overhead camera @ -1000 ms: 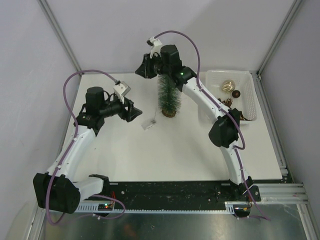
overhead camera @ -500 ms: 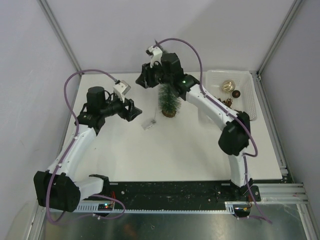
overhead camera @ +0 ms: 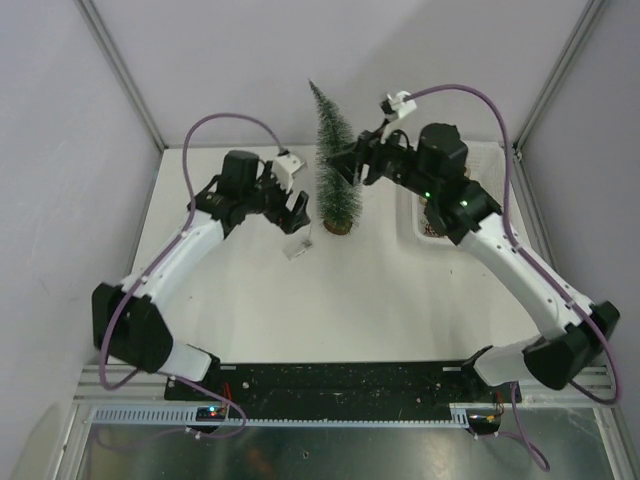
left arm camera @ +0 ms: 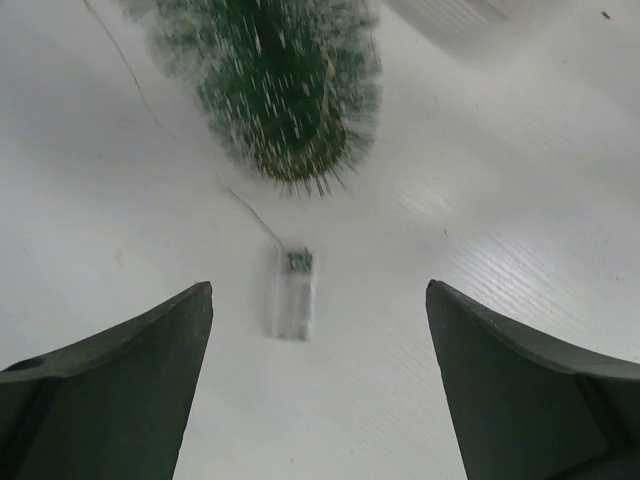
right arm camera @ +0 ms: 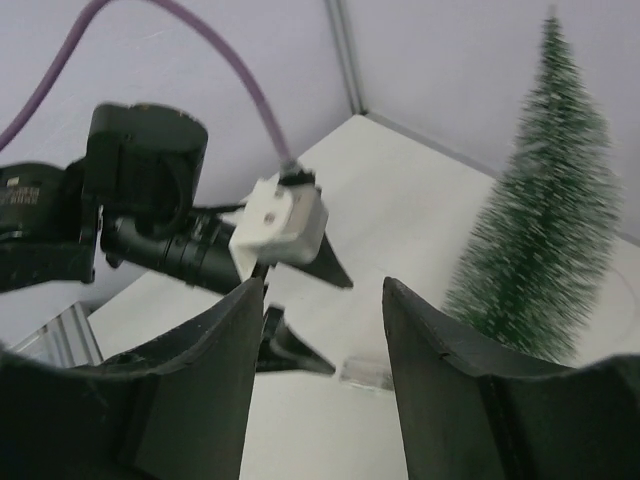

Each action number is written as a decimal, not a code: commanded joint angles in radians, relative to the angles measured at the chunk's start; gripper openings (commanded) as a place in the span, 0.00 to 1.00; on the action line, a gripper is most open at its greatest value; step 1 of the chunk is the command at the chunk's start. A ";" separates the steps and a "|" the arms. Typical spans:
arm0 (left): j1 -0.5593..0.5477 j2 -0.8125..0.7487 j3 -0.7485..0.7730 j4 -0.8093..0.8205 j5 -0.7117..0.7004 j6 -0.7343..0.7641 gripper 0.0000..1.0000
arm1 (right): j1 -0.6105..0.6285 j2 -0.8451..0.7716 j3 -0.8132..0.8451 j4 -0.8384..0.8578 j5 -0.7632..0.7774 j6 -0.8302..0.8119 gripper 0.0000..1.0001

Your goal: Decorate the small christmas tree

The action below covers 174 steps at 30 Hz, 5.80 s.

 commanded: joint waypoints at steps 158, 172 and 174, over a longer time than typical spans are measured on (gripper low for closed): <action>0.020 0.555 0.413 0.680 0.579 -0.582 0.16 | -0.198 -0.142 -0.390 0.179 -0.211 0.161 0.79; 0.021 0.546 0.423 0.691 0.541 -0.610 0.18 | -0.402 0.027 -0.469 0.351 -0.250 0.410 0.78; 0.021 0.546 0.423 0.692 0.541 -0.614 0.19 | -0.400 0.096 -0.470 0.410 -0.276 0.468 0.77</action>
